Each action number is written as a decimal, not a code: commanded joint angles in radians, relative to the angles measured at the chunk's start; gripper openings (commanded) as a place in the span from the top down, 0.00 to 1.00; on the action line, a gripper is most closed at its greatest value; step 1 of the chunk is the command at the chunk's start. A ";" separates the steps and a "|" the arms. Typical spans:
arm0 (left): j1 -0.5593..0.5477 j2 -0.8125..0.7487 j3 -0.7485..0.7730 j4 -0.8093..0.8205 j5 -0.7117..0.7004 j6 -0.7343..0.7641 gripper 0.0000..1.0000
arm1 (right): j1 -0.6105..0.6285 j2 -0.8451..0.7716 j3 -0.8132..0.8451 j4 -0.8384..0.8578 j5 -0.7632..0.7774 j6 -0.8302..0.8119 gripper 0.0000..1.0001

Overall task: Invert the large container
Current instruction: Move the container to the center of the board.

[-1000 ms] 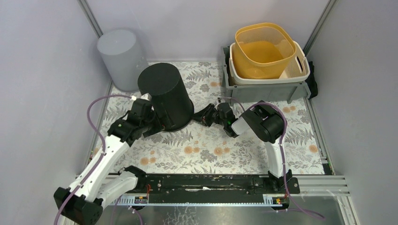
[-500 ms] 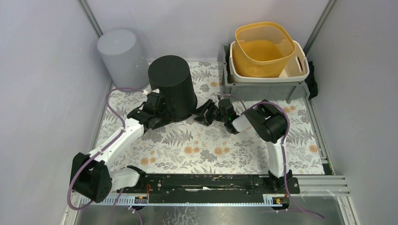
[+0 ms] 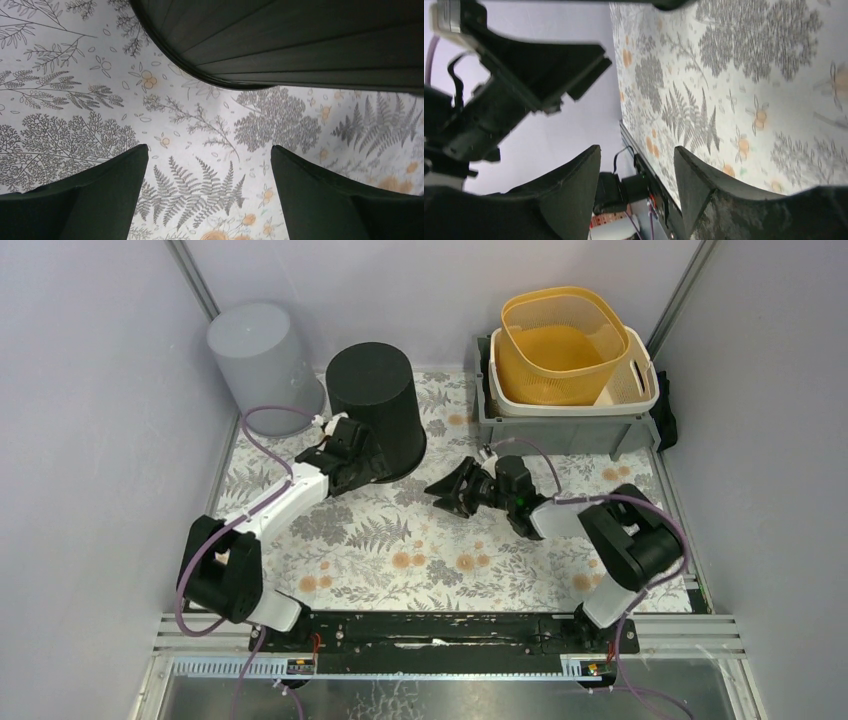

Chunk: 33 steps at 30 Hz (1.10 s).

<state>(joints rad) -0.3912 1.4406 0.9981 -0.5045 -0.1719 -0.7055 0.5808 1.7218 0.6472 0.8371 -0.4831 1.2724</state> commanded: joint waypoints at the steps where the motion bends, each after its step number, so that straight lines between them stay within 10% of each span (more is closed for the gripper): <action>1: 0.010 0.065 0.066 0.075 -0.120 -0.077 0.00 | 0.001 -0.151 -0.065 -0.112 -0.058 -0.086 0.37; 25: 0.255 0.532 0.533 0.073 -0.207 -0.090 0.00 | 0.001 -0.488 -0.040 -0.640 -0.112 -0.294 0.34; 33: 0.258 0.363 0.466 0.024 -0.157 -0.111 0.00 | 0.001 -0.588 0.070 -0.851 -0.044 -0.362 0.32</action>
<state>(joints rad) -0.1165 1.9430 1.5341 -0.4770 -0.3462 -0.8139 0.5808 1.2026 0.6342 0.0895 -0.5602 0.9661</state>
